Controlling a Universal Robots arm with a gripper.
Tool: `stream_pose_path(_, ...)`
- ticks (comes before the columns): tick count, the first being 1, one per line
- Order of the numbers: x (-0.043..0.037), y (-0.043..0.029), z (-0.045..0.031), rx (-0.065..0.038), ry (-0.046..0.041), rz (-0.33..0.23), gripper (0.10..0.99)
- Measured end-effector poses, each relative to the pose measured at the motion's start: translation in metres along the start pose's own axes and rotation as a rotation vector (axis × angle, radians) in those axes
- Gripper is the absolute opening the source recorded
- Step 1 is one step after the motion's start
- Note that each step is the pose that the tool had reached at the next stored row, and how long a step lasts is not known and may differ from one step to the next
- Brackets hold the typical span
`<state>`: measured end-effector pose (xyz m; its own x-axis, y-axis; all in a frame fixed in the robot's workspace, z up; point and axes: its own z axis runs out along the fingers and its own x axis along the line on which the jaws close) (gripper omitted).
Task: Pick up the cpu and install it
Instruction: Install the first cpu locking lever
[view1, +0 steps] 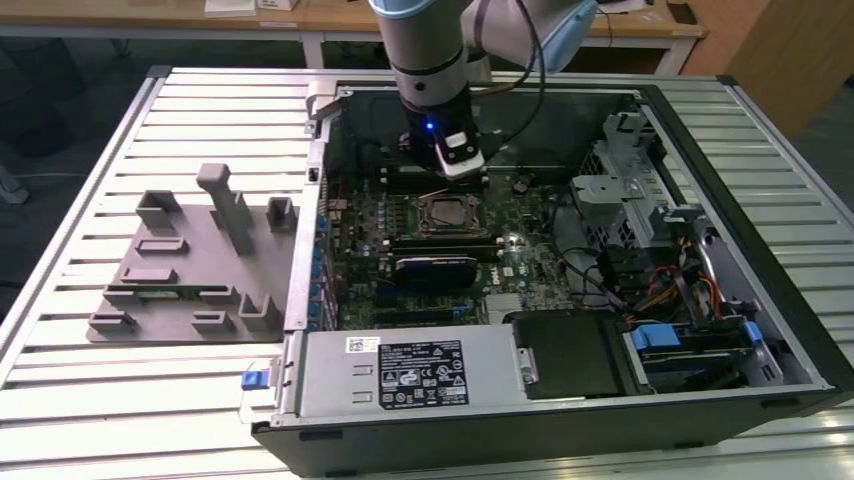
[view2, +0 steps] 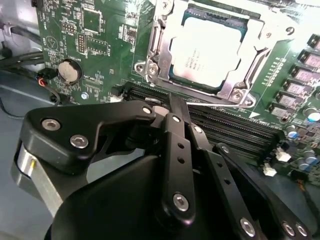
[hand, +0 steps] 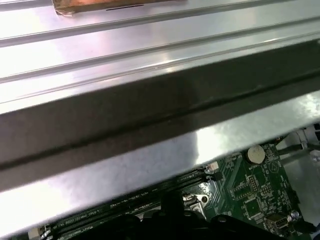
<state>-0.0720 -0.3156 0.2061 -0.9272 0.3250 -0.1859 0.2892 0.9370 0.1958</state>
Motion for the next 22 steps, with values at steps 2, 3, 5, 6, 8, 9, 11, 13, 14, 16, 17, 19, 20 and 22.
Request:
stream_pose_path(2, 0.0010, 0.0020, 0.0011, 0.001, -0.0018, 0.008, 0.106)
stream_pose_path(3, 0.0015, 0.0028, 0.0016, 0.002, -0.0027, 0.011, 0.106)
stream_pose_path(5, 0.0019, 0.0035, 0.0025, 0.005, -0.0052, 0.021, 0.106)
stream_pose_path(6, 0.0020, 0.0035, 0.0029, 0.007, -0.0072, 0.029, 0.106)
stream_pose_path(8, 0.0022, 0.0033, 0.0036, 0.012, -0.0121, 0.052, 0.106)
stream_pose_path(9, 0.0022, 0.0033, 0.0036, 0.013, -0.0132, 0.057, 0.106)
stream_pose_path(11, 0.0022, 0.0033, 0.0036, 0.013, -0.0133, 0.057, 0.106)
stream_pose_path(13, 0.0023, 0.0033, 0.0039, 0.014, -0.0139, 0.058, 0.106)
stream_pose_path(14, 0.0025, 0.0032, 0.0044, 0.017, -0.0167, 0.062, 0.106)
stream_pose_path(16, 0.0029, 0.0032, 0.0052, 0.022, -0.0224, 0.072, 0.106)
stream_pose_path(17, 0.0033, 0.0035, 0.0056, 0.022, -0.0239, 0.076, 0.106)
stream_pose_path(19, 0.0040, 0.0044, 0.0063, 0.024, -0.0265, 0.081, 0.106)
stream_pose_path(20, 0.0043, 0.0051, 0.0066, 0.024, -0.0270, 0.083, 0.106)
stream_pose_path(22, 0.0055, 0.0067, 0.0069, 0.025, -0.0283, 0.084, 0.106)
